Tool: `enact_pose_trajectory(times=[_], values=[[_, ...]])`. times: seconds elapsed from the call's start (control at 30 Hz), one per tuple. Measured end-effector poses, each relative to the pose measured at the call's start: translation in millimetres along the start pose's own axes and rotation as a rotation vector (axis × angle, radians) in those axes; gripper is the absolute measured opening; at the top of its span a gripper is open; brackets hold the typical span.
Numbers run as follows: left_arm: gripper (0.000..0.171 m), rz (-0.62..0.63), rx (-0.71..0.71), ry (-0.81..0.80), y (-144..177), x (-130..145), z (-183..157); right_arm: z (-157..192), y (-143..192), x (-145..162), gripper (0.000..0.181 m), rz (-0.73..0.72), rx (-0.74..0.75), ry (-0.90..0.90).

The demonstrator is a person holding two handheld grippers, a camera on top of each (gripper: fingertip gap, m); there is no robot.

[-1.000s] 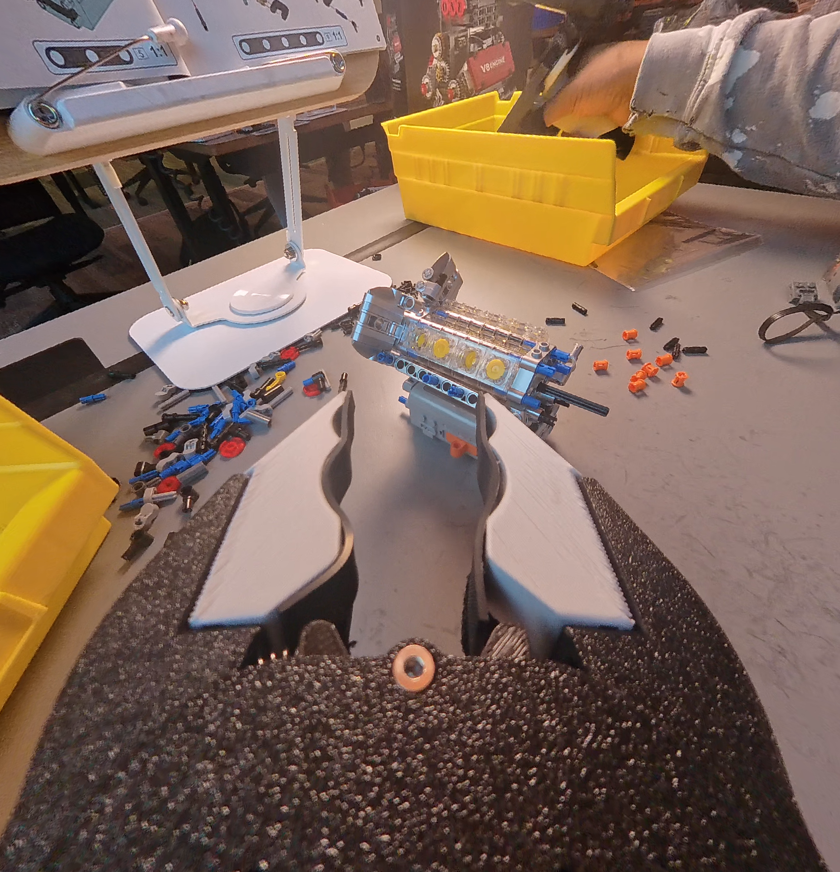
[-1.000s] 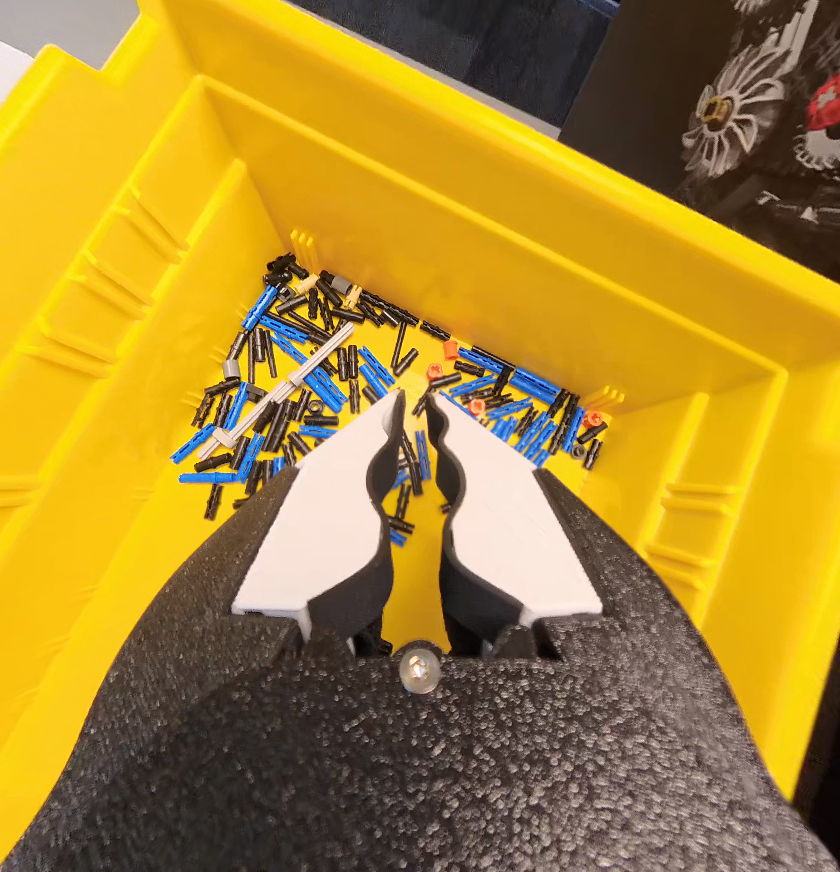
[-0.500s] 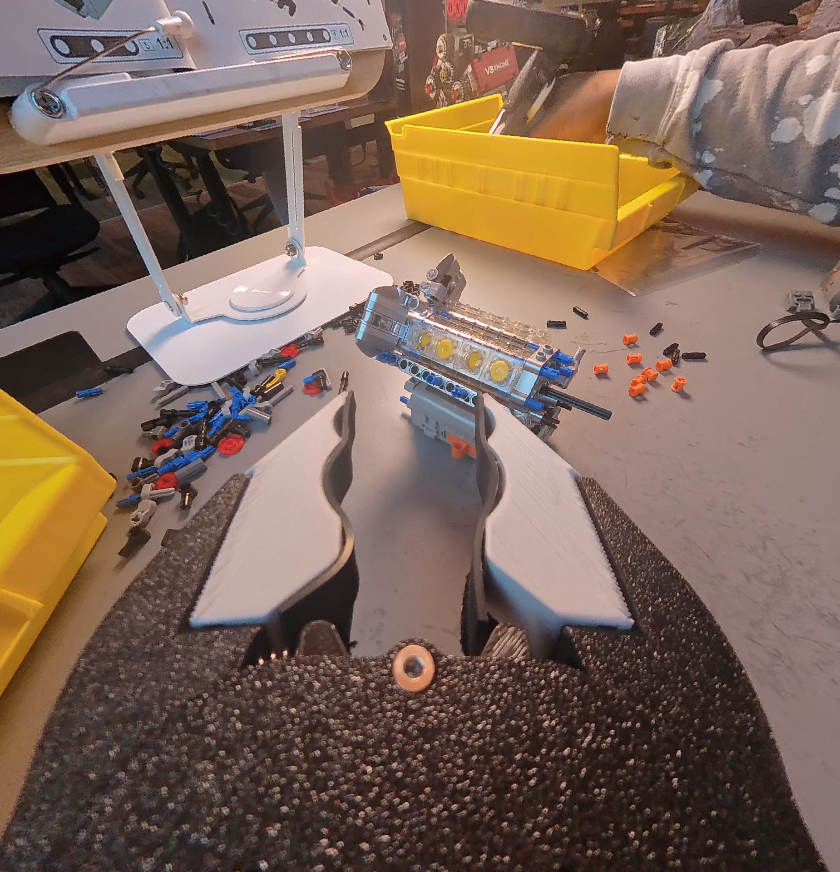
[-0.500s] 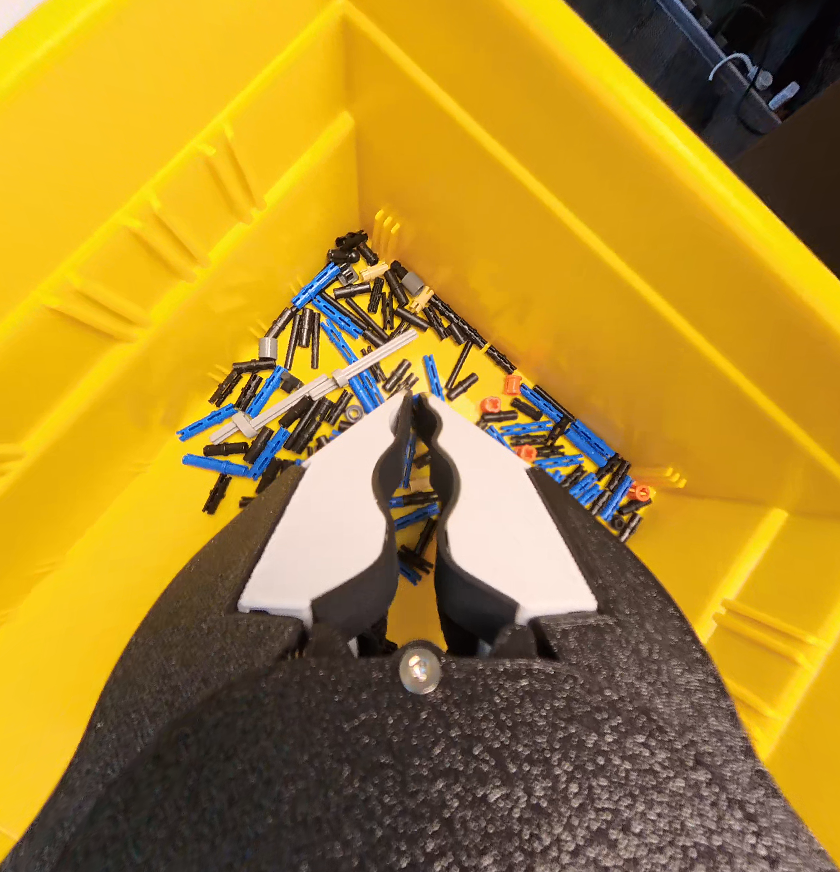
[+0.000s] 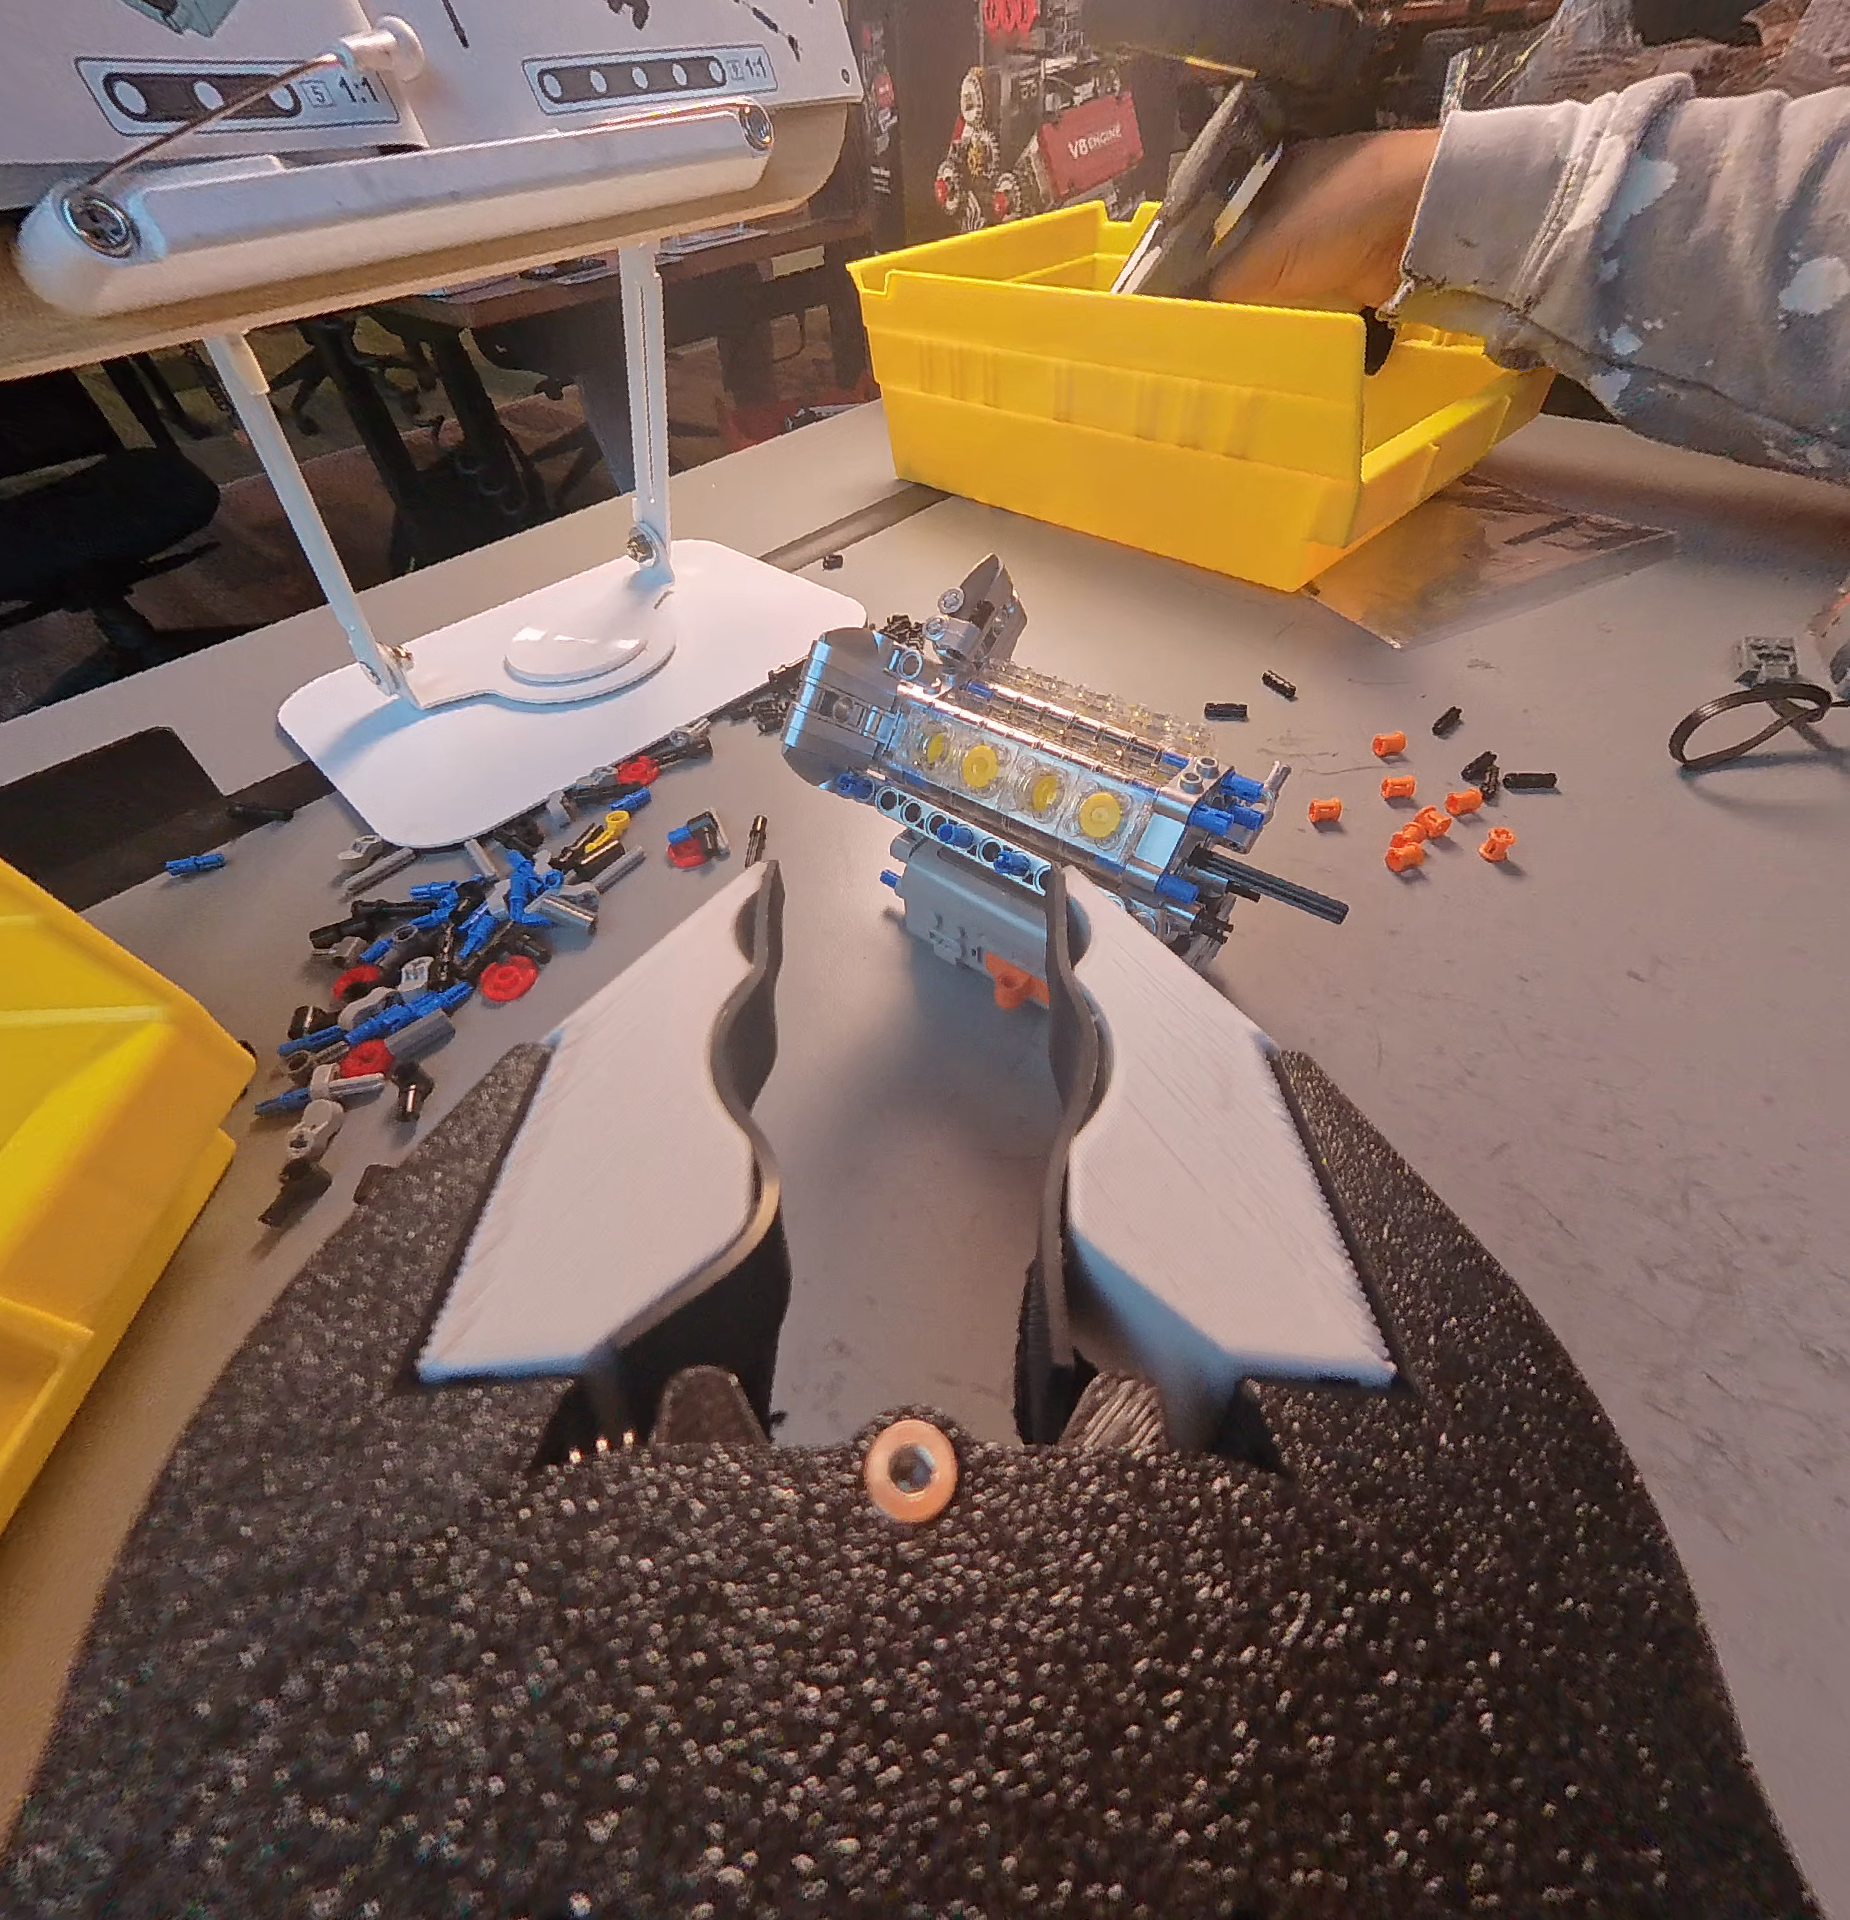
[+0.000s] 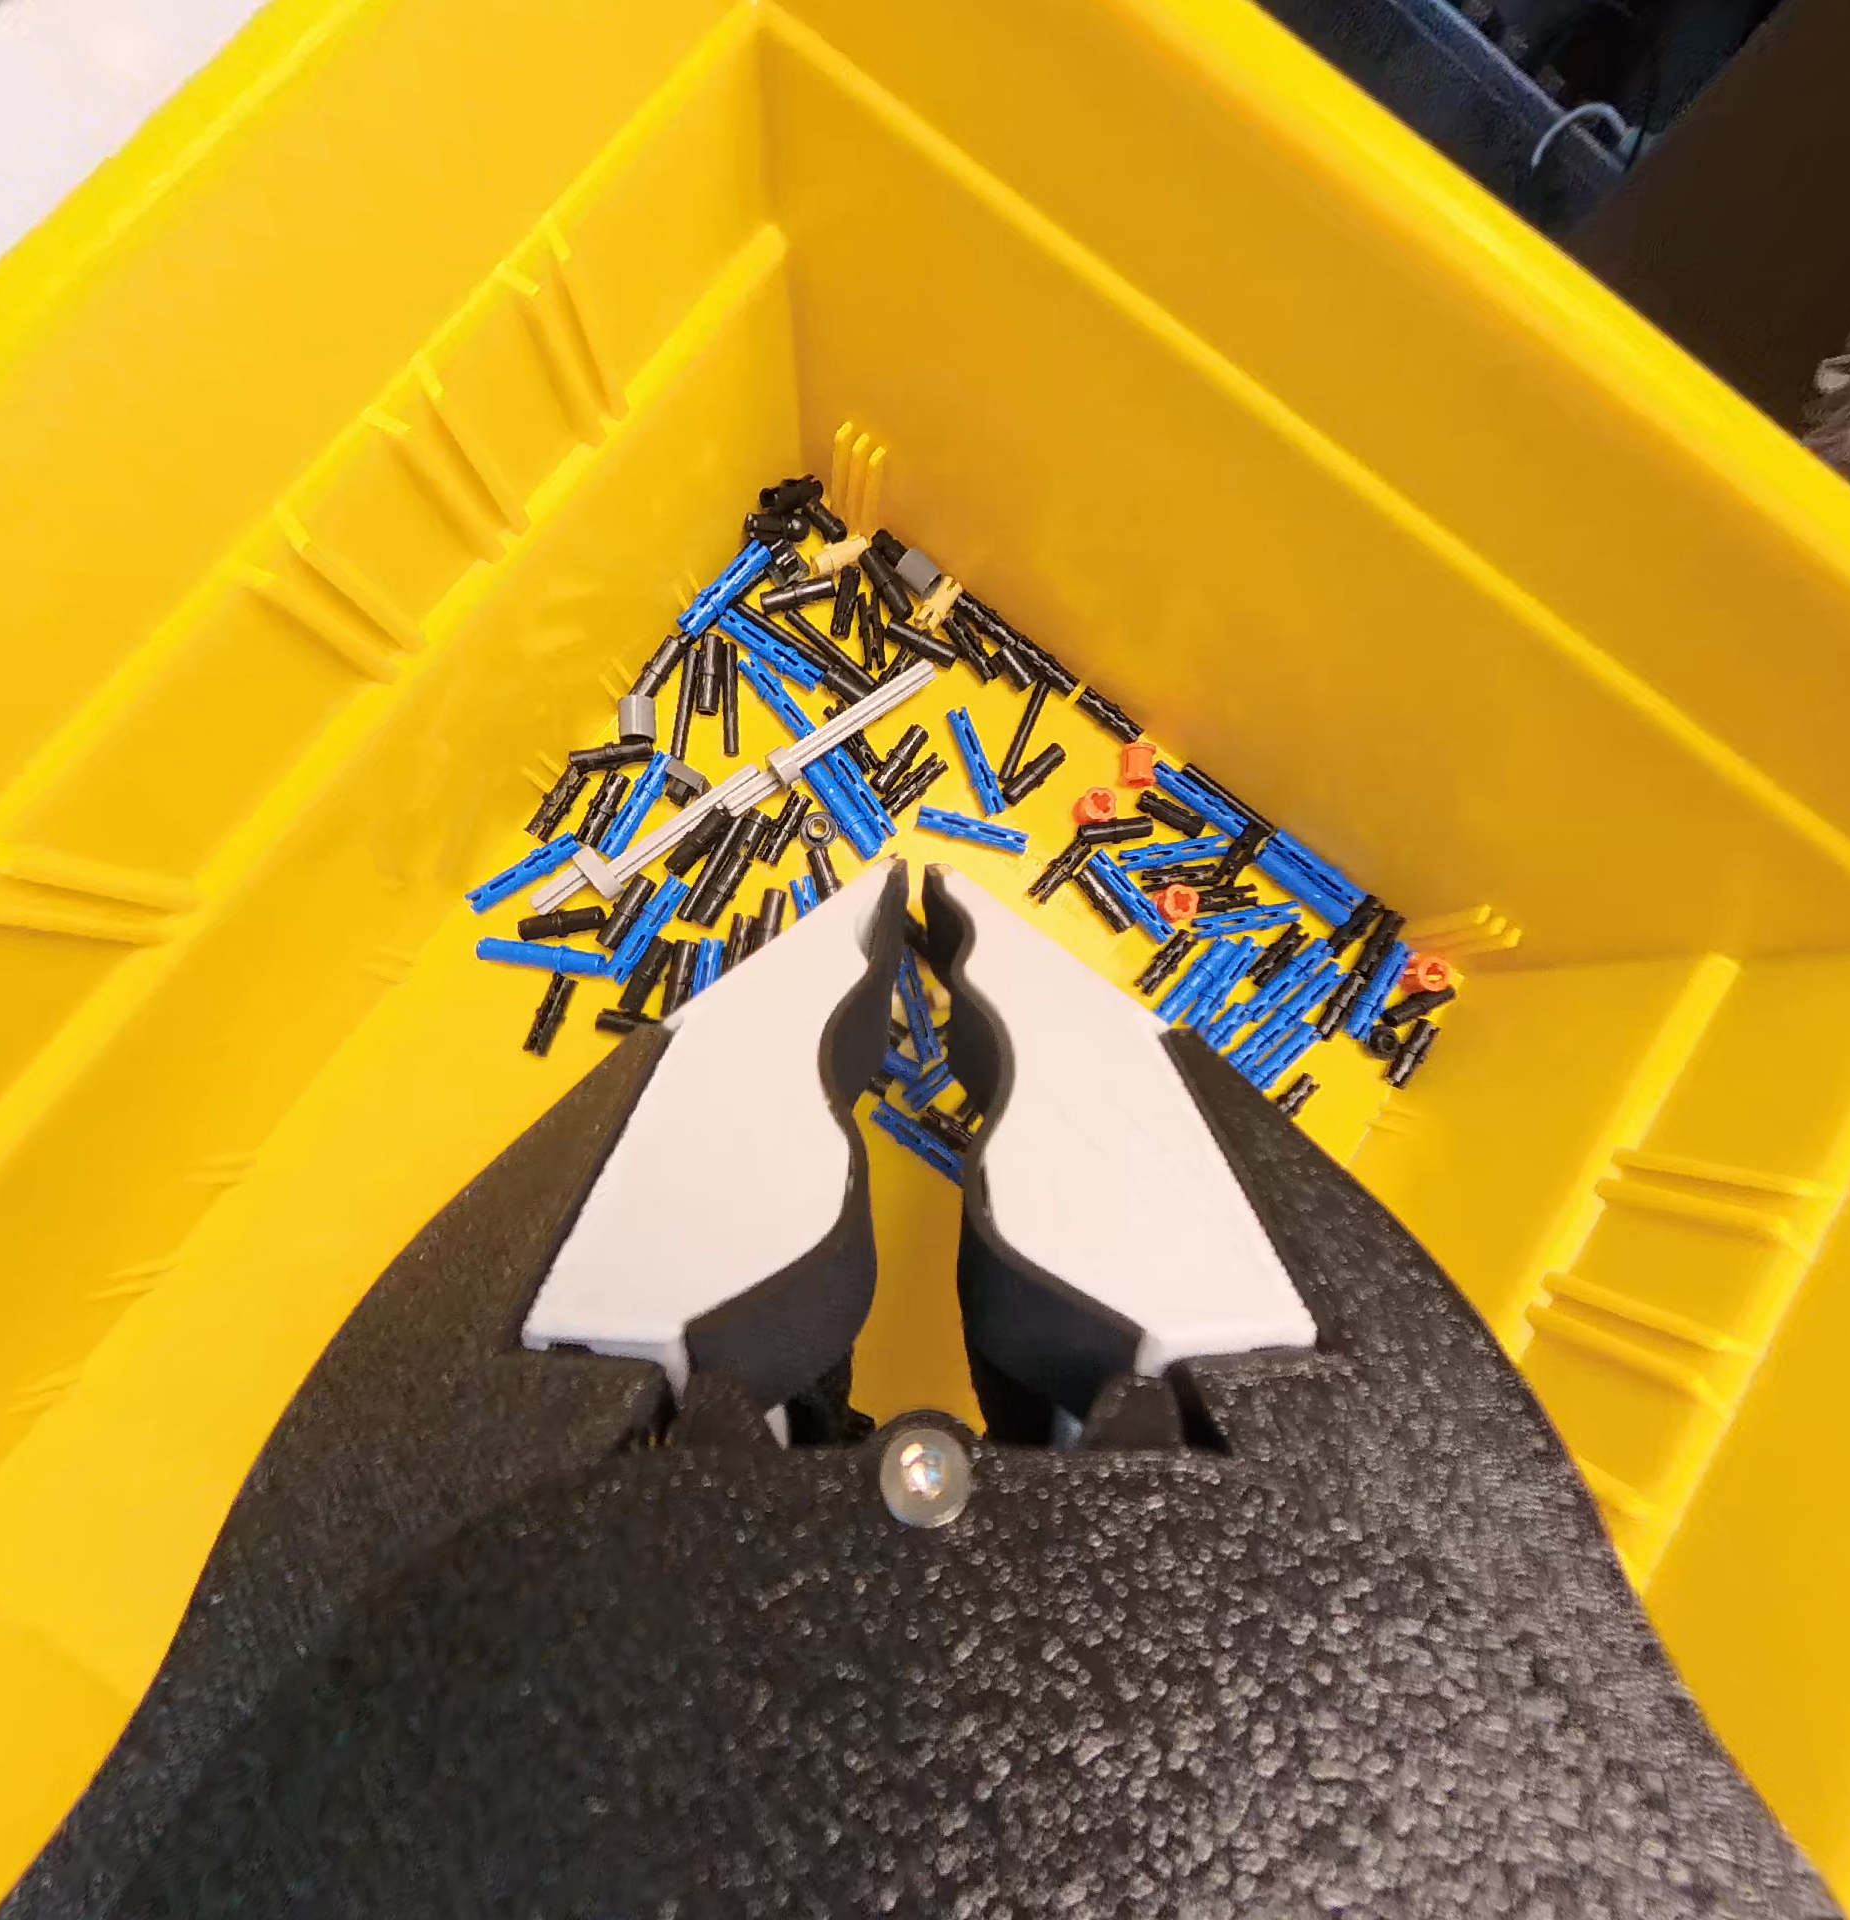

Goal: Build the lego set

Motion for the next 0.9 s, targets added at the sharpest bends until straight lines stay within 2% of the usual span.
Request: enact_pose_trajectory(times=[0.1, 0.27, 0.43, 0.6, 0.73, 0.9], values=[[0.049, -0.002, -0.002, 0.004, 0.1, 0.0, 0.2, -7.6, 5.0, -5.4, 0.004, -0.058, 0.025, -0.08], [0.049, 0.0, 0.001, 0.009, -0.2, 0.3, 0.0, -22.0, 9.3, -5.7, 0.02, -0.112, 0.059, -0.2], [0.049, 0.004, 0.0, 0.01, -0.7, 0.6, -0.4, -24.9, 7.9, -9.7, 0.02, -0.126, 0.041, -0.254], [0.049, 0.01, -0.003, 0.013, -1.7, 1.1, -0.1, 2.7, -2.6, -29.7, 0.015, -0.131, -0.085, -0.134], [0.049, 0.007, -0.01, 0.011, -1.1, 0.8, 0.0, 16.8, -21.1, -41.2, 0.008, -0.081, -0.07, 0.015], [0.049, -0.009, -0.011, 0.02, 0.6, -0.4, 1.0, 22.9, -36.0, -38.1, 0.004, 0.033, -0.084, 0.021]])
Point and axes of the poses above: each gripper's, where its closed fingertips meet, y back along the fingers, x out of its underside, z = x × y across the jaws, the point moved 4 cm from there along y, back along the fingers, and after that the axes turned 14 degrees about x, right-handed, at the moved point
